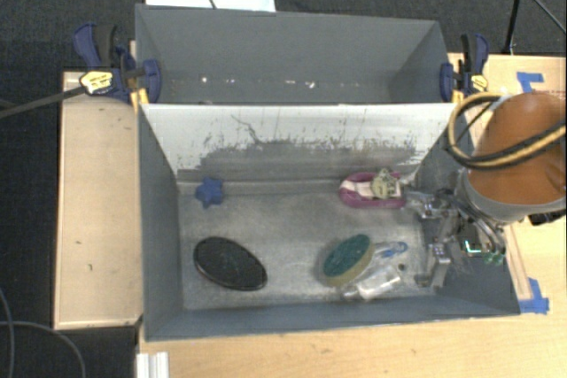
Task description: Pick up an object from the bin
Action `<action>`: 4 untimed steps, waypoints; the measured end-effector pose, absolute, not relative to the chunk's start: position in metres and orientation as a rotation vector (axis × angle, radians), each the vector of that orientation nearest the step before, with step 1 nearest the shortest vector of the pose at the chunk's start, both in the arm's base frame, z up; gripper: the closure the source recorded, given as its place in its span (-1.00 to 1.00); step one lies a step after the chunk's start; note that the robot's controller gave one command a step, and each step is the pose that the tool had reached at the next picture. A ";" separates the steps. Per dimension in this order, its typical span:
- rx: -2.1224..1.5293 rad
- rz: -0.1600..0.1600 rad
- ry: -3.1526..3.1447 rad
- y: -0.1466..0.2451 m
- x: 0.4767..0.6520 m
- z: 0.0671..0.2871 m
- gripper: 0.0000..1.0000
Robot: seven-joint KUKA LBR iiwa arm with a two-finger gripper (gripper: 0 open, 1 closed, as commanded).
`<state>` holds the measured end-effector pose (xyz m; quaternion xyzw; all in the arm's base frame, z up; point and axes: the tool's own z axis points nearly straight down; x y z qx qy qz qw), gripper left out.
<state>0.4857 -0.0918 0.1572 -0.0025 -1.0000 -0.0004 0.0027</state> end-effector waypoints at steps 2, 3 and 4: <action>0.300 -0.003 -3.133 0.002 0.518 0.072 -1.00; 0.300 -0.001 -3.129 -0.001 0.516 0.070 1.00; 0.355 0.001 -3.132 0.007 0.522 0.206 1.00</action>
Offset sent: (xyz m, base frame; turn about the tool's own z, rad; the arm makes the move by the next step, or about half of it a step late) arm 0.0258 0.0343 -0.0817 -0.2282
